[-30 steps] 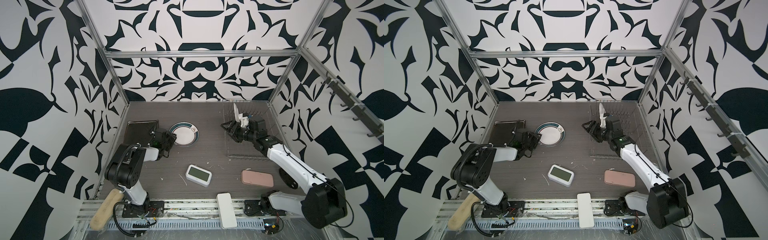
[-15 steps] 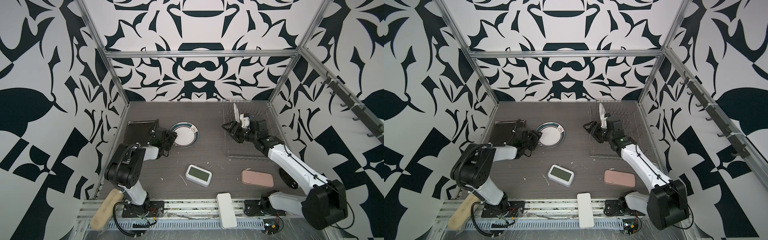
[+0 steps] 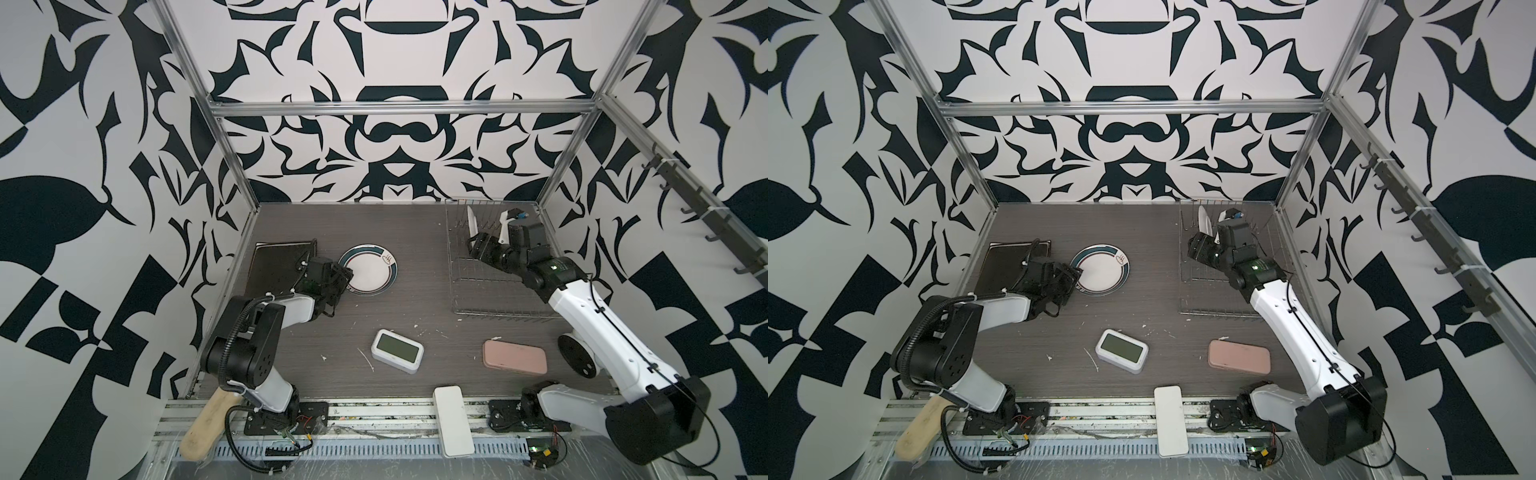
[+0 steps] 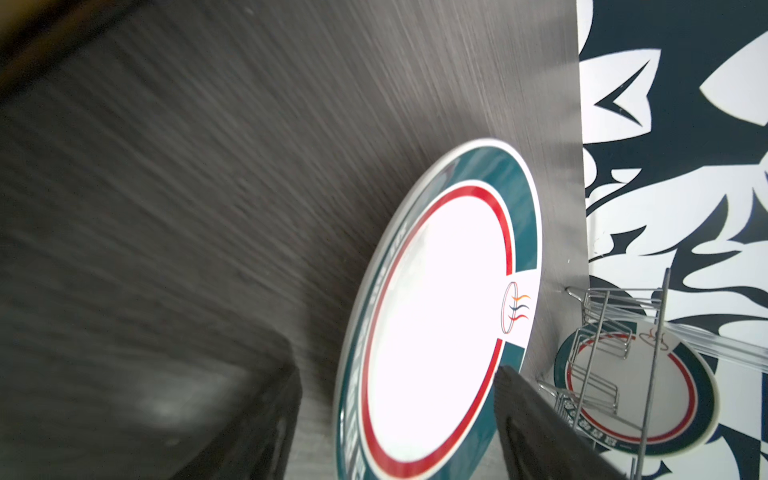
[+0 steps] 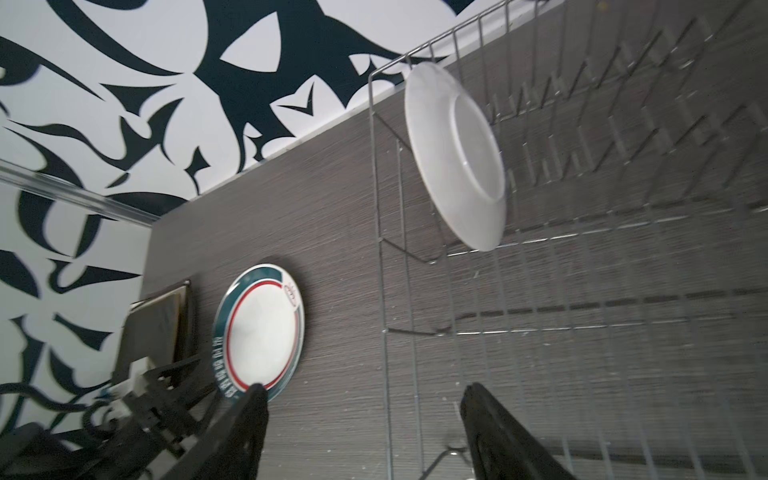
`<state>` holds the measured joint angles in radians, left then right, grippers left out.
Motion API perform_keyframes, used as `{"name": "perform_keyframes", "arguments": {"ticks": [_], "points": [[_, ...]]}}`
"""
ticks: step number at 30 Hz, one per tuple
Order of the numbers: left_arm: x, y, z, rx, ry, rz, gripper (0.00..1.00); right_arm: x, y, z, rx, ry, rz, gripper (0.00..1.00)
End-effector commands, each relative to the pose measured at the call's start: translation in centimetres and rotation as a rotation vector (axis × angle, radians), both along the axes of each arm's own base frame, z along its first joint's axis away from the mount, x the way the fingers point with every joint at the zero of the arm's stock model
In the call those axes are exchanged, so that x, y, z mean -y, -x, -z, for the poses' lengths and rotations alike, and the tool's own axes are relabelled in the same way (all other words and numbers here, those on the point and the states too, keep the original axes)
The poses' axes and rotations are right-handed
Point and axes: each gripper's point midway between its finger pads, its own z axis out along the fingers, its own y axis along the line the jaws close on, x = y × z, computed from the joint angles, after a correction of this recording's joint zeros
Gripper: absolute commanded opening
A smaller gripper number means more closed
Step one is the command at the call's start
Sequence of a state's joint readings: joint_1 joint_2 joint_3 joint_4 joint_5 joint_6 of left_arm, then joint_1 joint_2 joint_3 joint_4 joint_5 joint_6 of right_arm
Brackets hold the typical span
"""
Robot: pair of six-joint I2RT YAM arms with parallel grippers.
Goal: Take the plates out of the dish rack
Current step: 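Move the right gripper over the last white plate in the rack, then lower the right gripper and close it on the plate's top rim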
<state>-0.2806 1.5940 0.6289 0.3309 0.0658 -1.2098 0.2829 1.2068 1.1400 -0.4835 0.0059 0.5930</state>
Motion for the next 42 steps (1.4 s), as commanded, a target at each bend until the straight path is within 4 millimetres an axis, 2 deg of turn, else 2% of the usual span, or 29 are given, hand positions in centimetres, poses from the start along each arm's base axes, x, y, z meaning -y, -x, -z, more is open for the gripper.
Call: {"name": "perform_keyframes", "arguments": {"ticks": [1, 11, 19, 27, 31, 37, 42], "points": [[0.1, 1.0, -0.5, 0.000, 0.004, 0.031, 0.78, 2.6, -0.9, -0.2, -0.001, 0.205, 0.043, 0.78], [0.7, 2.2, -2.8, 0.057, 0.016, 0.105, 0.78, 2.4, -5.7, 1.9, -0.071, 0.351, 0.044, 0.78], [2.0, 2.6, -4.6, 0.093, 0.081, 0.160, 0.78, 2.5, -9.8, 3.4, -0.092, 0.450, 0.093, 0.78], [3.3, 2.7, -5.7, 0.122, 0.100, 0.188, 0.78, 3.0, -12.5, 5.0, -0.157, 0.635, 0.171, 0.78], [3.5, 2.8, -5.6, 0.125, 0.108, 0.191, 0.78, 2.6, -13.8, 5.1, -0.156, 0.755, 0.191, 0.74], [3.6, 3.0, -5.8, 0.133, 0.121, 0.195, 0.78, 2.5, -14.9, 4.8, -0.158, 0.929, 0.250, 0.63], [3.7, 3.2, -6.0, 0.137, 0.123, 0.198, 0.78, 2.6, -15.4, 5.5, -0.156, 0.983, 0.254, 0.55]]}}
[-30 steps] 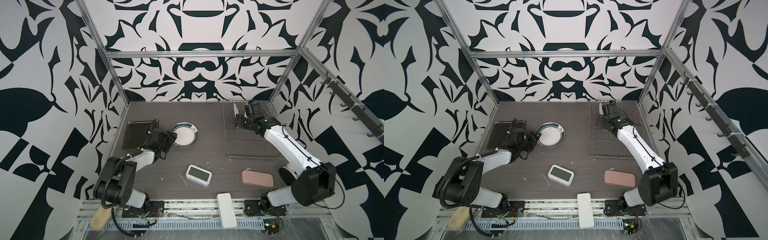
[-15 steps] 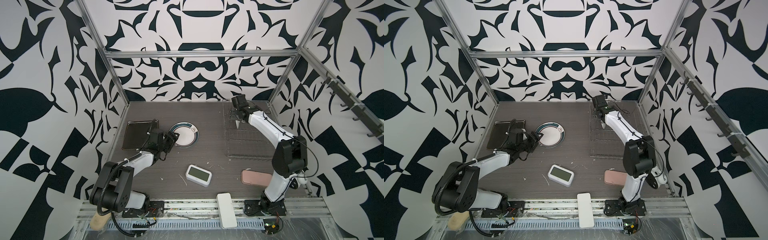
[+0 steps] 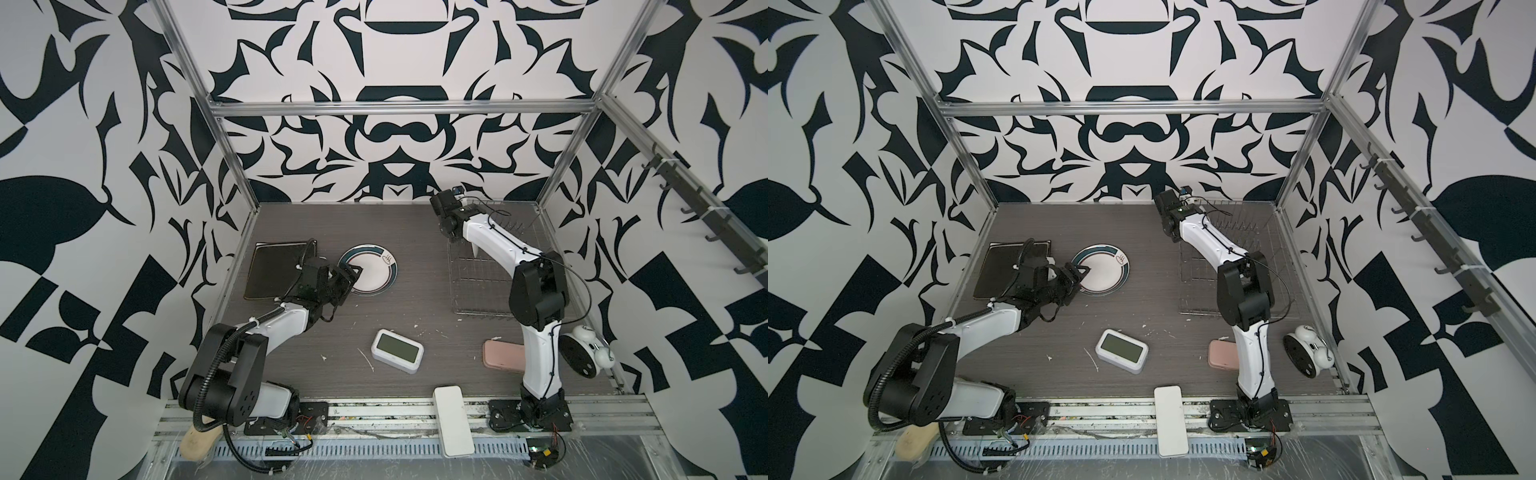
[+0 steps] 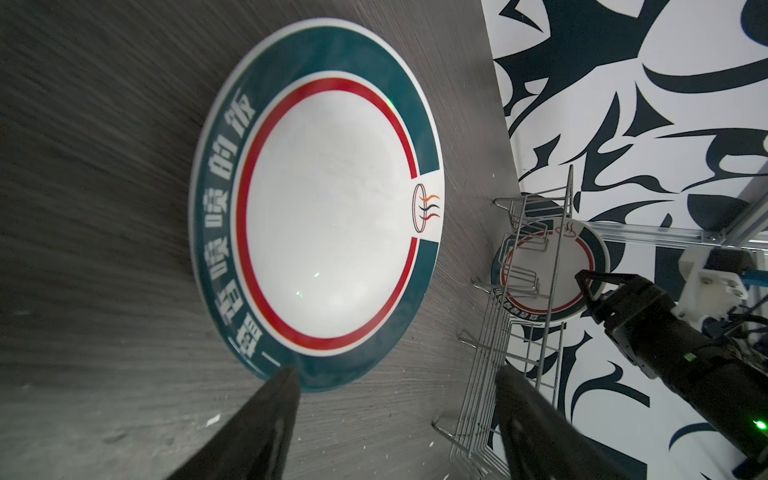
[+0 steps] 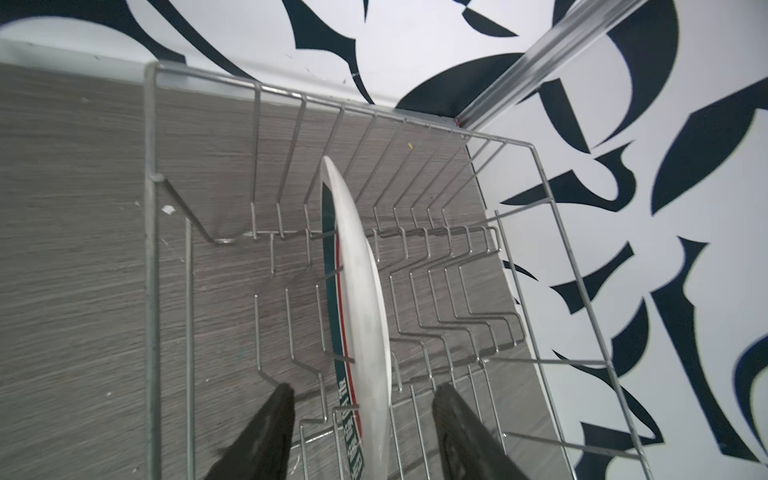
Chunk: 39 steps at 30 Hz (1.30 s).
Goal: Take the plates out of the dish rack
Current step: 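Lower the right gripper and close it on the plate's top rim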
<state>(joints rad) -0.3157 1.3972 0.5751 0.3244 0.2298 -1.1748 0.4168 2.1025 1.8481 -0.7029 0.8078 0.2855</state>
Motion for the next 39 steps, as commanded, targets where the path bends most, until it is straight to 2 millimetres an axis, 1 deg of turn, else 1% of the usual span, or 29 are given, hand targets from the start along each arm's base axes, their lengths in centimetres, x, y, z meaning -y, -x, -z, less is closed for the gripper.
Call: {"name": "perform_keyframes", "arguments": {"ticks": [1, 6, 13, 22, 30, 36, 39], "points": [[0.2, 0.5, -0.6, 0.020, 0.012, 0.011, 0.78, 1.4, -0.3, -2.8, 0.059, 0.077, 0.034, 0.54], [0.3, 0.4, -0.7, 0.022, 0.012, 0.012, 0.78, 1.2, -0.6, -2.1, 0.044, 0.081, 0.027, 0.53], [0.5, 0.4, -0.7, 0.023, 0.007, 0.017, 0.78, 1.6, -0.8, -0.9, 0.026, 0.044, 0.034, 0.41], [0.6, 0.4, -0.8, 0.026, 0.003, 0.018, 0.78, 2.1, -1.2, -0.4, 0.019, 0.027, 0.039, 0.36], [0.8, 0.4, -1.0, 0.028, 0.001, 0.019, 0.78, 1.9, -1.3, 0.4, 0.001, 0.019, 0.030, 0.29], [0.7, 0.4, -1.4, 0.038, -0.003, 0.014, 0.78, 1.8, -1.3, 0.6, -0.004, 0.014, 0.026, 0.21], [0.7, 0.4, -1.5, 0.040, -0.003, 0.017, 0.78, 1.7, -1.4, 0.7, -0.006, 0.007, 0.021, 0.19]]}}
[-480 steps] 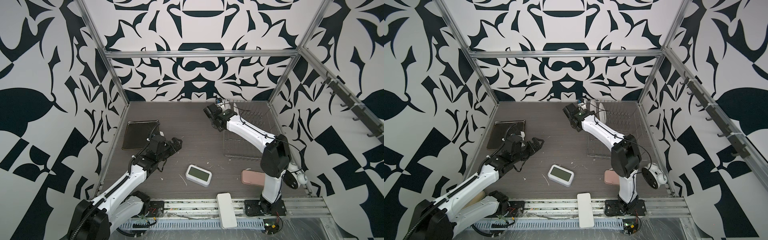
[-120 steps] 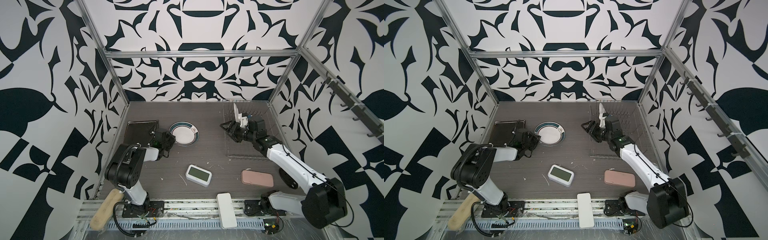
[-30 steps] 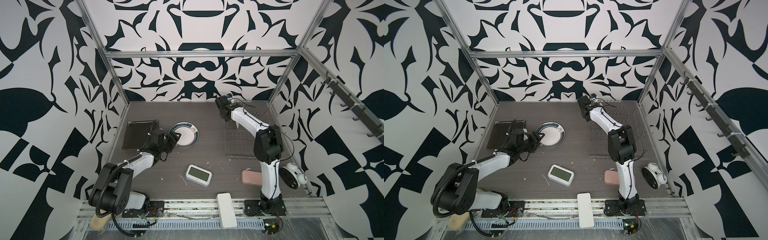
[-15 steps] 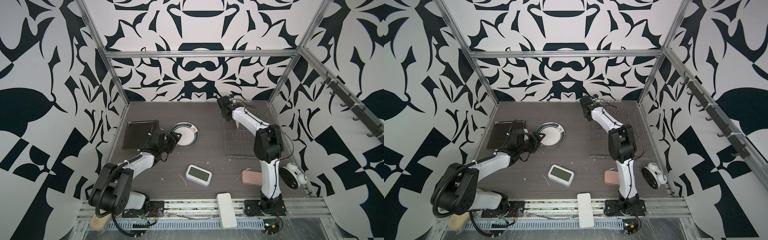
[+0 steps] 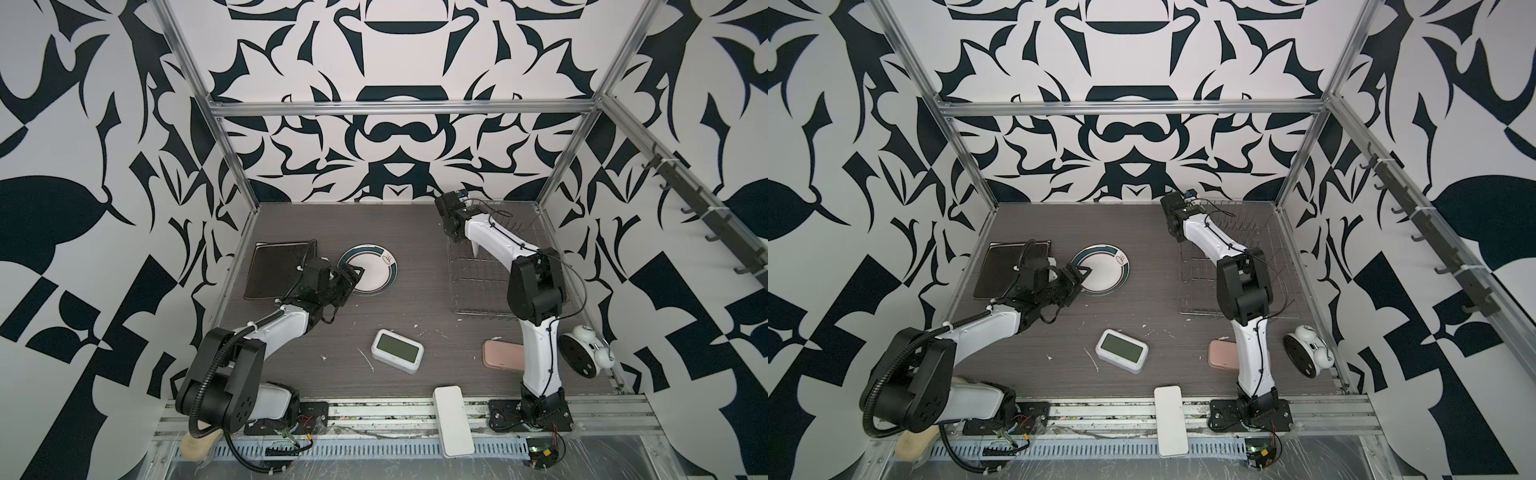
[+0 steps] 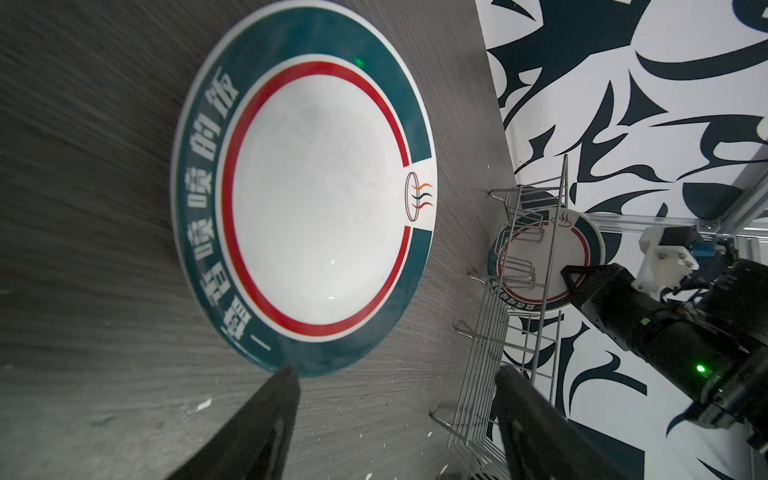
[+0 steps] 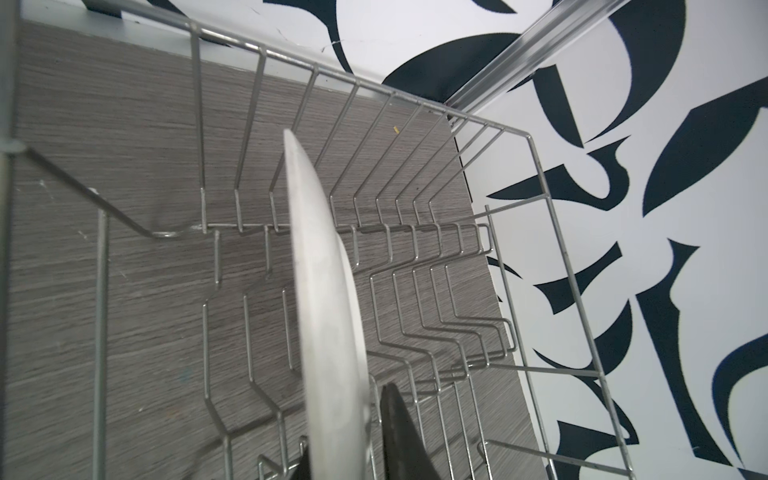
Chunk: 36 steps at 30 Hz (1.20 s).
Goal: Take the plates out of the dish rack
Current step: 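Lower the right gripper and close it on the plate's top rim, then lift the white plate out of the rack toward the left gripper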
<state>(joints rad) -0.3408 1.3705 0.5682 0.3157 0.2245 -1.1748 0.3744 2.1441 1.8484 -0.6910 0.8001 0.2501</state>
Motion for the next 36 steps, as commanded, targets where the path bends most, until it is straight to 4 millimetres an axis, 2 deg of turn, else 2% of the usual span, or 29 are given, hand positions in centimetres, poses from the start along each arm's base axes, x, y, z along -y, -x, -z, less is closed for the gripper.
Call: {"name": "perform_keyframes", "arguments": {"ticks": [1, 18, 24, 27, 36], "points": [[0.0, -0.2, -1.0, 0.028, -0.003, -0.003, 0.78, -0.2, -0.7, -1.2, 0.041, -0.017, 0.001, 0.19], [-0.1, -0.1, -1.7, 0.041, -0.004, -0.008, 0.78, -0.5, -0.6, -1.6, 0.036, -0.030, -0.019, 0.11], [-0.1, -0.1, -1.8, 0.044, -0.003, -0.007, 0.78, -0.1, -0.5, -2.4, 0.044, 0.008, -0.011, 0.06], [0.0, -0.1, -1.9, 0.045, -0.001, -0.005, 0.78, -0.1, -0.6, -2.7, 0.048, 0.008, -0.019, 0.00], [0.0, -0.1, -2.0, 0.048, -0.004, -0.005, 0.78, -0.1, -0.6, -4.8, 0.096, 0.078, -0.009, 0.00]]}}
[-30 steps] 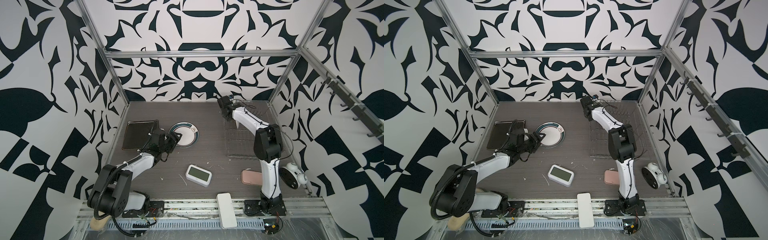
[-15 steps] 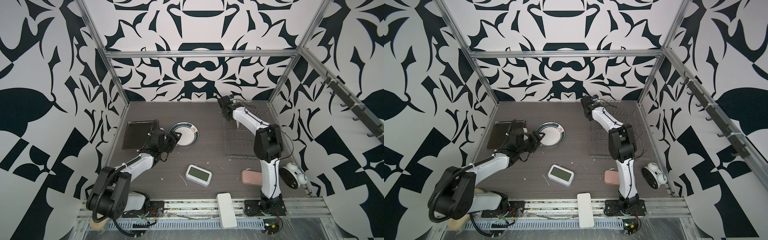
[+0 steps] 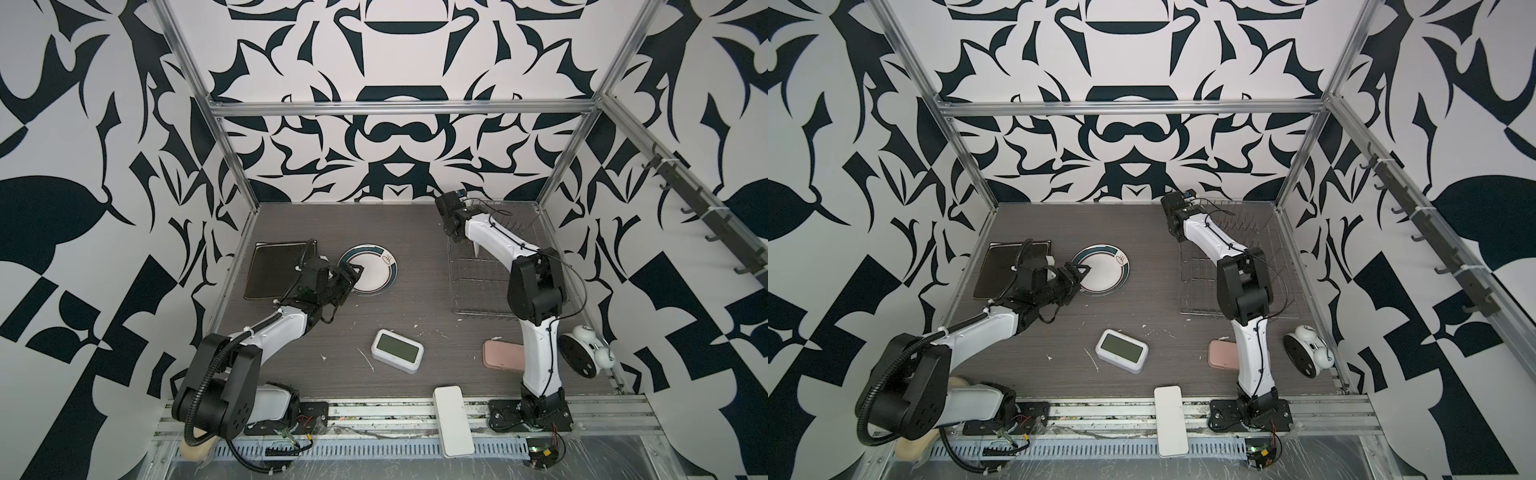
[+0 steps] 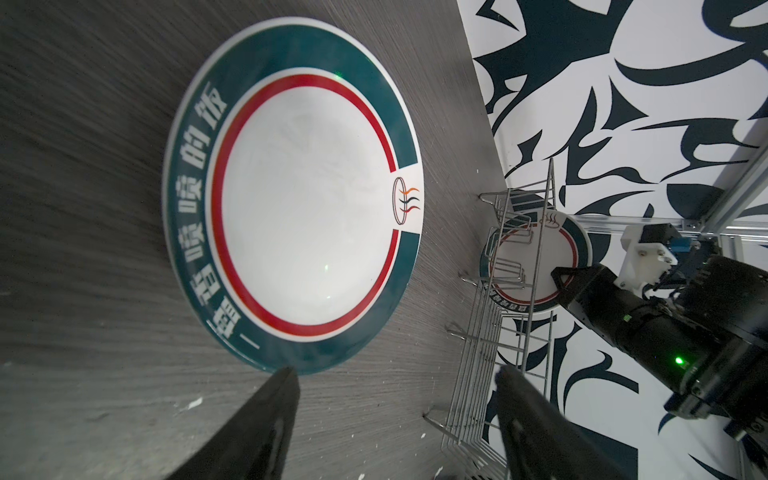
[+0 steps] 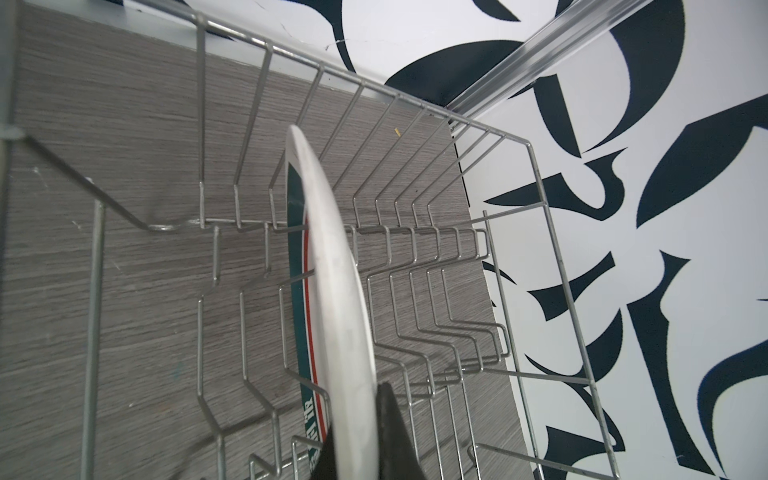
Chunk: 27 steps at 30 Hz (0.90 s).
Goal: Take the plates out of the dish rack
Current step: 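Lift the white plate out of the rack toward the left gripper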
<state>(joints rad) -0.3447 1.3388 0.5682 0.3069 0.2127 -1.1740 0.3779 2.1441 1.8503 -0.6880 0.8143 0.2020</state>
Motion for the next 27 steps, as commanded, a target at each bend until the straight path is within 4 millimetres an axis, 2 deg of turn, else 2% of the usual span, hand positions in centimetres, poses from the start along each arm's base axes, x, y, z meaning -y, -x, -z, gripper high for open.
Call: {"name": "perform_keyframes", "arguments": {"ticks": [1, 11, 27], "points": [[0.0, -0.2, -1.1, 0.026, -0.004, 0.000, 0.78, -0.1, -0.5, -4.8, 0.122, 0.054, 0.014, 0.00], [0.2, -0.2, -1.2, 0.027, -0.004, 0.009, 0.78, 0.0, -0.1, -7.8, 0.190, 0.100, 0.018, 0.00], [0.5, -0.1, -1.2, 0.030, -0.005, 0.014, 0.79, -1.5, 1.5, -13.8, 0.287, 0.145, -0.028, 0.00]]}}
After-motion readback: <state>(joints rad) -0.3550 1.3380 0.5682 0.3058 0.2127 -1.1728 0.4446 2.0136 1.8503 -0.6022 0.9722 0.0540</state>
